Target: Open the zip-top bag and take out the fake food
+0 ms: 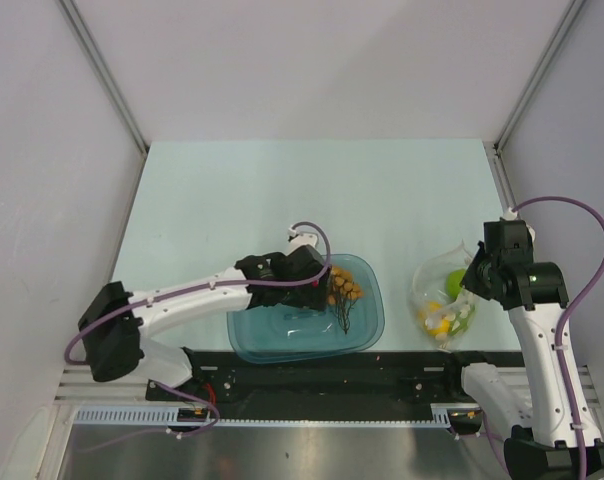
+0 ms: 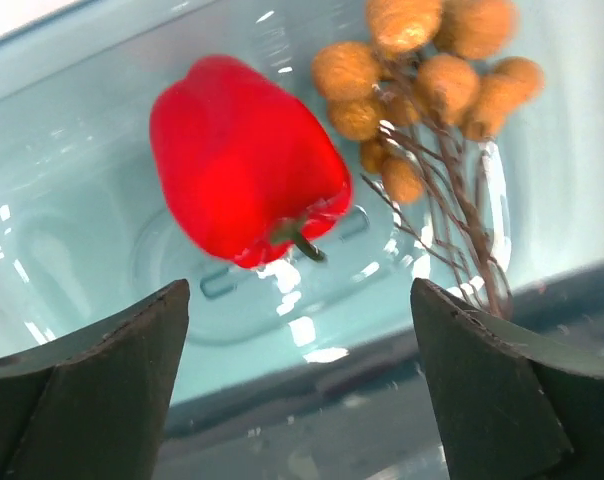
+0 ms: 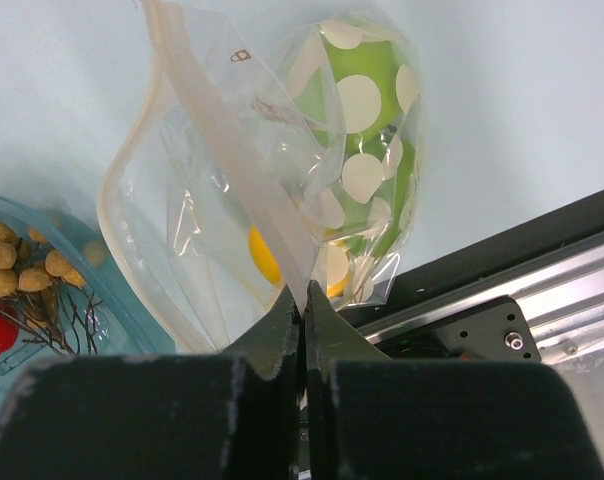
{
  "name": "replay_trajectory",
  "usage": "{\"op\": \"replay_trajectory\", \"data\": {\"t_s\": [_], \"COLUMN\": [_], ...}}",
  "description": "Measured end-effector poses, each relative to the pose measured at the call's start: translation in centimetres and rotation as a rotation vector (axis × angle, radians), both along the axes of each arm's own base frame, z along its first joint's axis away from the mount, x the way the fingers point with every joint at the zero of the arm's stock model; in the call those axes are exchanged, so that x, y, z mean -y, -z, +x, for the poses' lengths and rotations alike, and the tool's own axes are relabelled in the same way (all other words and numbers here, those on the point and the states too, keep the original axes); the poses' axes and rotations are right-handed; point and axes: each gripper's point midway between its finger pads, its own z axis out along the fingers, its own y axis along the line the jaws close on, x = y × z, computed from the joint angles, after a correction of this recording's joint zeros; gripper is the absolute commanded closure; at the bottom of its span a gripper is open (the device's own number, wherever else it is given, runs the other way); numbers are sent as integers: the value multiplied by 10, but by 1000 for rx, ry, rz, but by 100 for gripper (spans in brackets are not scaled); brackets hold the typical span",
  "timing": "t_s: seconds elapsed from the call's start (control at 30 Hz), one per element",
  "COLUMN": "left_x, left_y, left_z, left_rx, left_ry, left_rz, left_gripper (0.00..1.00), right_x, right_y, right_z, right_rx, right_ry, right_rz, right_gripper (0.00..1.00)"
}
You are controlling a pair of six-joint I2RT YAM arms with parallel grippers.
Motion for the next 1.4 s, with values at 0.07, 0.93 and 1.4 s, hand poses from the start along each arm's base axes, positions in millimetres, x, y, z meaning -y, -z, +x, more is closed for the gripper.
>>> {"op": "replay_trajectory", "data": {"t_s": [0.07, 0.93, 1.4], "left_x": [-1, 262, 312], "left_y": [-17, -84, -72], "left_z": [-3, -29, -31], "left_rx": [12, -317, -406], "left_ry": [12, 482, 434], "left_rz": [-36, -714, -776], "left_gripper": [9, 61, 54], "right_x": [-1, -27, -31], "right_y": [0, -12, -12], "right_z": [0, 4, -1], "right_rx": [-2, -2, -19], "right_ry": [-3, -115, -126], "right_rz": [3, 112, 132], "right_gripper": [100, 100, 100]}}
